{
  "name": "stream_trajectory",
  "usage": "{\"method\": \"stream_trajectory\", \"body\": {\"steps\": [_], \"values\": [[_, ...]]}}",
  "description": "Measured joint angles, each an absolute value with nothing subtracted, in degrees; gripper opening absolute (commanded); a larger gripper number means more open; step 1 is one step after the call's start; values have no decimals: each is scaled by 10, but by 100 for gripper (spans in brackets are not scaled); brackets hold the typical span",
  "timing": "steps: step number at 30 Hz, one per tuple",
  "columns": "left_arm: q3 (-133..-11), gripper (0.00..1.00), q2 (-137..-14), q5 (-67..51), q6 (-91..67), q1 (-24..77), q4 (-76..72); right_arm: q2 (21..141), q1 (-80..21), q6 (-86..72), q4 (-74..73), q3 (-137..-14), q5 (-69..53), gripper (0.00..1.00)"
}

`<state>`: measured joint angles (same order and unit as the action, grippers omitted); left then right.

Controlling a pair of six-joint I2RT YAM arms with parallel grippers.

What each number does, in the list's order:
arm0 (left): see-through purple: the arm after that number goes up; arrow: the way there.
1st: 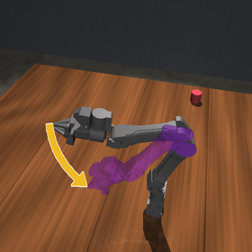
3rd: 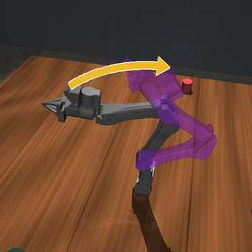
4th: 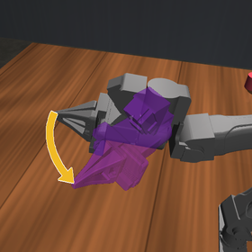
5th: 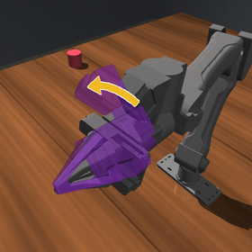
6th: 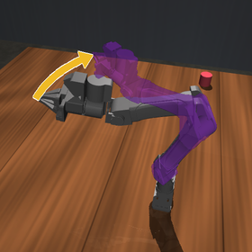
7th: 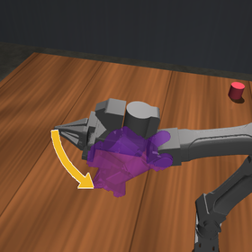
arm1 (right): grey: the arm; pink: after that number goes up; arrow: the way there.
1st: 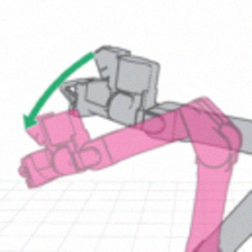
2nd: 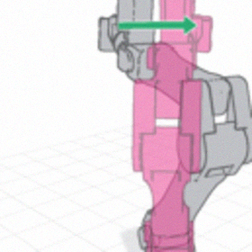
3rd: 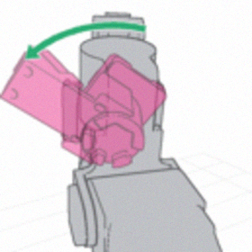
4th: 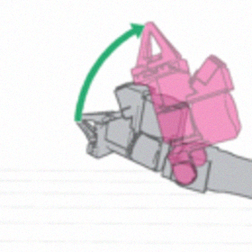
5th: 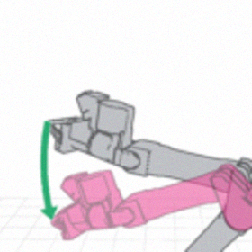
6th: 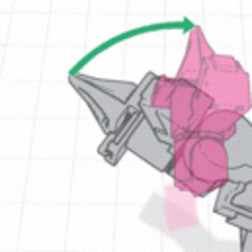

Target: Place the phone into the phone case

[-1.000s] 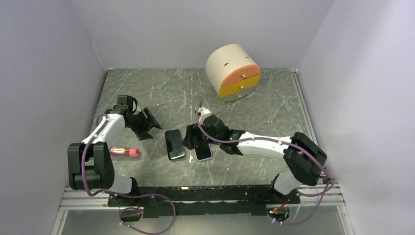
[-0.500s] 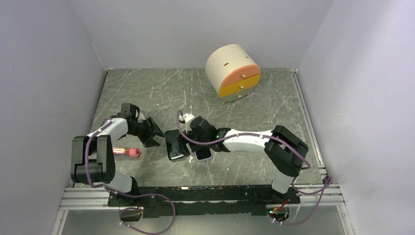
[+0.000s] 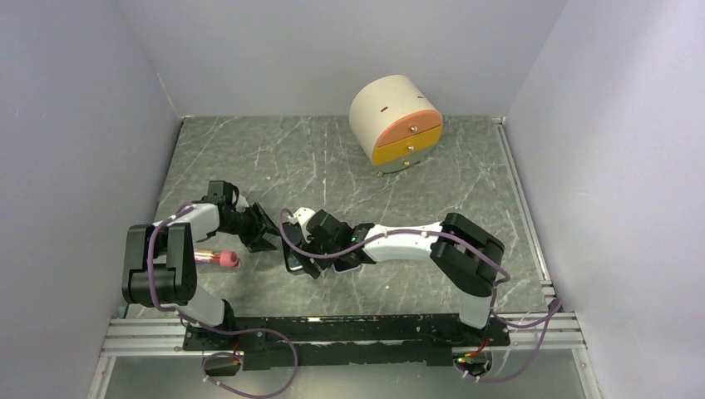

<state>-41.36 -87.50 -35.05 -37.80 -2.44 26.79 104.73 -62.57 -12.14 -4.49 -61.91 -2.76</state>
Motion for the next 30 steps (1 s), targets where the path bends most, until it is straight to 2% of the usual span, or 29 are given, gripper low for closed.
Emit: {"method": "stream_trajectory", "body": {"steps": [9,15,27,30], "values": [[-402,50,-888,-357,-388,-20,248,1069,-634,-116,-53,-637,-2,68],[-389,50,-889,-364,-401,-9,231,1079,-639,-120,-52,-644,-3,62],[-383,48,-891,-359,-417,28,213,1086,-649,-164,-41,-643,11,41],[-383,44,-891,-354,-417,31,209,1084,-649,-175,-40,-640,16,35]]}}
